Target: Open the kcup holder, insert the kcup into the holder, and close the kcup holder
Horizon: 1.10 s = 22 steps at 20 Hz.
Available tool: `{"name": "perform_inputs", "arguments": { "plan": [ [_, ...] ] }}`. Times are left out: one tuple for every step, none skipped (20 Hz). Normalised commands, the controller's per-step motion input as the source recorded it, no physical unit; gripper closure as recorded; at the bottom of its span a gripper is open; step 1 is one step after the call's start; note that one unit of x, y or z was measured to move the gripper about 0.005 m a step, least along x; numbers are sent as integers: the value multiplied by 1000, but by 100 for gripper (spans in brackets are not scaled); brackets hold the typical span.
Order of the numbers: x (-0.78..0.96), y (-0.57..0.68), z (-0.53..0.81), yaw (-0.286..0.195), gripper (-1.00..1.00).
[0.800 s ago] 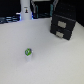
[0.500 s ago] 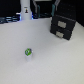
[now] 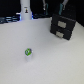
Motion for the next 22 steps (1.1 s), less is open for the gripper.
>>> {"name": "perform_inputs", "arguments": {
  "plan": [
    [-389, 638, -56, -169, -100],
    [-386, 615, -76, -172, -100],
    [-371, 599, -89, -178, -100],
    [-341, 586, -116, -183, -100],
    [-325, 581, -142, -185, -100],
    [-311, 567, -164, -190, -100],
    [-310, 554, -188, -192, -100],
    [-311, 551, -197, -195, -100],
    [-315, 554, -210, -193, -100],
    [-321, 565, -221, -188, -100],
    [-327, 571, -231, -183, -100],
    [-331, 574, -252, -179, -100],
    [-337, 574, -269, -176, -100],
    [-319, 567, -294, -174, -100],
    [-329, 563, -299, -170, -100],
    [-328, 550, -311, -168, -100],
    [-315, 538, -319, -167, -100],
    [-287, 518, -332, -165, -100],
    [-264, 501, -346, -164, -100],
    [-244, 493, -352, -163, -100],
    [-249, 474, -374, -165, -100],
    [-214, 459, -370, -158, -100]
  ]
}}
